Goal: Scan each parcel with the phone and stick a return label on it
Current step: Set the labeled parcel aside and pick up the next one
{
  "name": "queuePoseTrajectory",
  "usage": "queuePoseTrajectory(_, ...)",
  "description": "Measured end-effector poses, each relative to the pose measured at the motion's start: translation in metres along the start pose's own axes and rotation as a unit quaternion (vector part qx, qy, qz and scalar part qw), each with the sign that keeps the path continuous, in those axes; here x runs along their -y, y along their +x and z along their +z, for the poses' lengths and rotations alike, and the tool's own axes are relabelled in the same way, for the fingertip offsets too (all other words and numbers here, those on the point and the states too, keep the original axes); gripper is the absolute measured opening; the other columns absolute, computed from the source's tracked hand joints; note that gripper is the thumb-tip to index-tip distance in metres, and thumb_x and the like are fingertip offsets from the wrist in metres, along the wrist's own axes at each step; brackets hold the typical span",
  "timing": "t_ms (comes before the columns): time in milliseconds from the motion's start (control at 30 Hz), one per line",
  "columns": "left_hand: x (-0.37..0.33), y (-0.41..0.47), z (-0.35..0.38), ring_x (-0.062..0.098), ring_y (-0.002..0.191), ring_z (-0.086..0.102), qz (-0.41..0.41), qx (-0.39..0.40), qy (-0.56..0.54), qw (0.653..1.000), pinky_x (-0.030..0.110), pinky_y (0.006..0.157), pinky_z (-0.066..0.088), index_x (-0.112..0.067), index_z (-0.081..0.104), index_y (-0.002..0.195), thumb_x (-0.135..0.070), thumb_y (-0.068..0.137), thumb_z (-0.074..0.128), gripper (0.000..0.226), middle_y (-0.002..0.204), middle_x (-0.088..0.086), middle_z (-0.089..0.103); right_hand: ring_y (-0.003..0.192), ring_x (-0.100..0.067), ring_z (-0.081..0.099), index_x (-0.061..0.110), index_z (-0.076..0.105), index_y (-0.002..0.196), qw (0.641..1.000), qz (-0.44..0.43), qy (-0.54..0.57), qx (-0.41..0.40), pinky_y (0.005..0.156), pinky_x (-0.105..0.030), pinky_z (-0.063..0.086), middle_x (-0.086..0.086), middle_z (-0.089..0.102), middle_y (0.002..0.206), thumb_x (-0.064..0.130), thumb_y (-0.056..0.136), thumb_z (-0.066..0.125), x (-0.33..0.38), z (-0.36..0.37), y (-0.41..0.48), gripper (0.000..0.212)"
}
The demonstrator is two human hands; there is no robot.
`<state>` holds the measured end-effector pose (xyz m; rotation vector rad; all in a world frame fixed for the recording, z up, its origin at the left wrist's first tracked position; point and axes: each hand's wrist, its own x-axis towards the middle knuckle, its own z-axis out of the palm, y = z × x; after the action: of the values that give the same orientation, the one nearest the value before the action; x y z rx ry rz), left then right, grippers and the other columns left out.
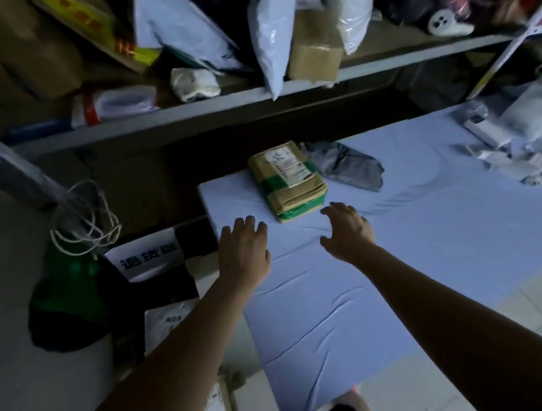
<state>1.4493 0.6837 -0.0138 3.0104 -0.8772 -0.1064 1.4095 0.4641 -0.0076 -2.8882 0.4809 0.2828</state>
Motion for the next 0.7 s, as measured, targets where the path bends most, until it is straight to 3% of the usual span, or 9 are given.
queuePoseTrajectory(133,-0.068,0.074,0.001,0.029,0.127,0.047,-0.011,-0.002,-0.006,1.000,0.040,0.092,0.042,-0.016,0.050,0.135,-0.042,0.096,0.054,0.047,0.137,0.008,0.050,0.137,-0.026,0.043,0.023,0.048,0.143,0.997,0.036,0.070,-0.007,0.107,-0.041,0.041,-0.002,0.045,0.150,0.032,0.087,0.073,-0.095,-0.016,0.073,0.062)
queuePoseTrajectory(300,-0.144,0.162,0.019,0.028,0.126,0.051,-0.106,0.018,-0.116,0.987,0.037,0.097,0.046,-0.016,0.052,0.136,-0.042,0.097,0.054,0.047,0.139,0.009,0.053,0.132,-0.032,0.047,0.024,0.042,0.146,0.995,0.030,0.089,0.020,0.102,-0.044,0.044,-0.006,0.048,0.147,0.037,0.087,0.073,-0.181,-0.011,0.165,0.069)
queuePoseTrajectory(433,-0.184,0.206,0.035,0.029,0.122,0.050,-0.160,-0.017,-0.144,0.976,0.037,0.096,0.043,-0.011,0.059,0.124,-0.035,0.097,0.057,0.036,0.129,0.012,0.056,0.133,-0.033,0.045,0.027,0.033,0.151,0.998,-0.015,0.033,0.048,0.103,-0.045,0.042,-0.006,0.039,0.154,0.044,0.084,0.074,-0.206,0.006,0.221,0.081)
queuePoseTrajectory(567,-0.213,0.242,0.041,0.032,0.110,0.054,-0.169,-0.043,-0.119,0.977,0.039,0.089,0.042,-0.009,0.064,0.110,-0.028,0.092,0.061,0.027,0.113,0.013,0.060,0.114,-0.038,0.058,0.023,0.040,0.149,0.997,-0.069,-0.014,-0.007,0.091,-0.044,0.048,-0.014,0.055,0.137,0.031,0.086,0.071,-0.214,0.028,0.241,0.071)
queuePoseTrajectory(700,-0.239,0.259,0.055,0.031,0.117,0.054,-0.199,0.002,-0.199,0.960,0.038,0.096,0.043,-0.006,0.060,0.126,-0.031,0.096,0.060,0.040,0.122,0.015,0.060,0.106,-0.039,0.062,0.017,0.044,0.147,0.992,-0.111,-0.042,-0.036,0.090,-0.044,0.049,-0.017,0.061,0.128,0.014,0.091,0.060,-0.223,0.030,0.236,0.058)
